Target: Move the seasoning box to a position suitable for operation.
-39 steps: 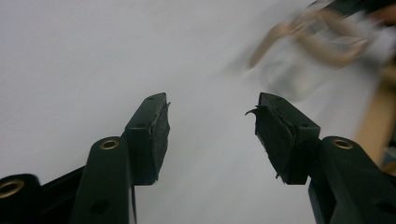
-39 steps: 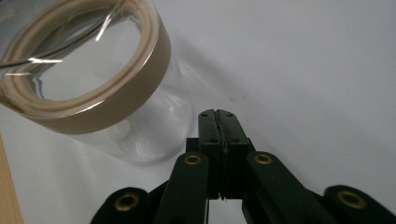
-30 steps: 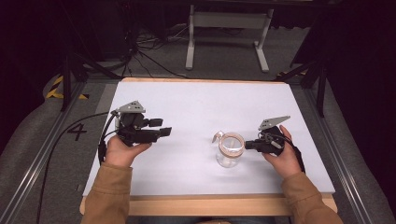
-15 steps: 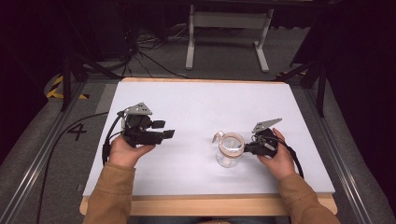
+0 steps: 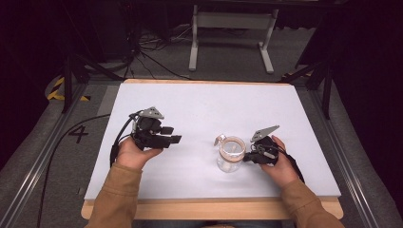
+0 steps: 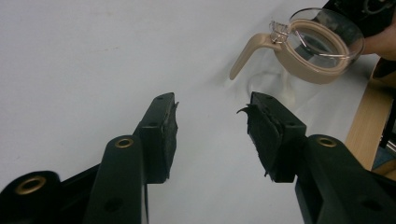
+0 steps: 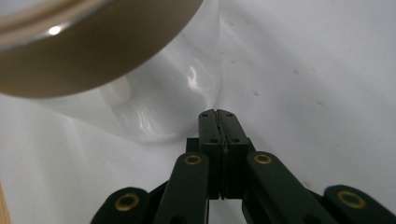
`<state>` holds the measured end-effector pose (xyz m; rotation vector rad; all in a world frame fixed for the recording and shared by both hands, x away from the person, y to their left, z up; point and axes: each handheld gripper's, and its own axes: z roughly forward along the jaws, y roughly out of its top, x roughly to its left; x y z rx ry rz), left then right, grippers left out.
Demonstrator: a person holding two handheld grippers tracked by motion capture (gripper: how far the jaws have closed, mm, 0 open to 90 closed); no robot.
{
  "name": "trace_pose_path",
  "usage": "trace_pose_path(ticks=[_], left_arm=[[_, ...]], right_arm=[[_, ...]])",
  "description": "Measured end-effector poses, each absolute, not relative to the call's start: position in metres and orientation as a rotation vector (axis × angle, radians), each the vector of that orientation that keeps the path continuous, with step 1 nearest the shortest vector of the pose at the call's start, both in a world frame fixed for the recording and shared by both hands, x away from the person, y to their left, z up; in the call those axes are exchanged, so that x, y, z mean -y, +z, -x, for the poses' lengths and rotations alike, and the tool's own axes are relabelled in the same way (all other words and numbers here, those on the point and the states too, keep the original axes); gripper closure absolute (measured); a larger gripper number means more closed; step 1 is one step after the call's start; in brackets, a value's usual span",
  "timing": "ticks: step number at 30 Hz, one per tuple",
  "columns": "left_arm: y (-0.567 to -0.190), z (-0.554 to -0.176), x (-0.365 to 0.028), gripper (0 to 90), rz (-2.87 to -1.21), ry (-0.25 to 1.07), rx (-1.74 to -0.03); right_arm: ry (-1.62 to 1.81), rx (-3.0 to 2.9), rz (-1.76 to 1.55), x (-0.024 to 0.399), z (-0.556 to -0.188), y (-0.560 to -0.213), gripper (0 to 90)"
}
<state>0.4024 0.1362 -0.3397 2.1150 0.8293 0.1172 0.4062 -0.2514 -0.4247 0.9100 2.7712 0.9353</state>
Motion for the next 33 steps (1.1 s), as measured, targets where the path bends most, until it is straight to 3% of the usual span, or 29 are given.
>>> trace_pose_path(ticks=[13,17,24,33], left_arm=[[-0.374,-0.419,-0.087,73.4,-2.193,0.194,-0.699],[-0.387,-0.421,-0.066,75.3,-2.234,0.232,-0.627],[-0.403,-0.431,-0.047,75.8,-2.232,0.129,-0.644],[-0.411,-0.434,-0.029,78.4,-2.266,0.127,-0.611]], right_arm=[[0.948,-2.847,-0.791,0.229,-0.386,-0.427,90.0],[0.954,-2.816,-0.805,0.236,-0.382,-0.425,90.0],[0.977,-2.779,-0.86,0.254,-0.377,-0.422,90.0],[0.971,-2.767,-0.874,0.261,-0.371,-0.424,90.0]])
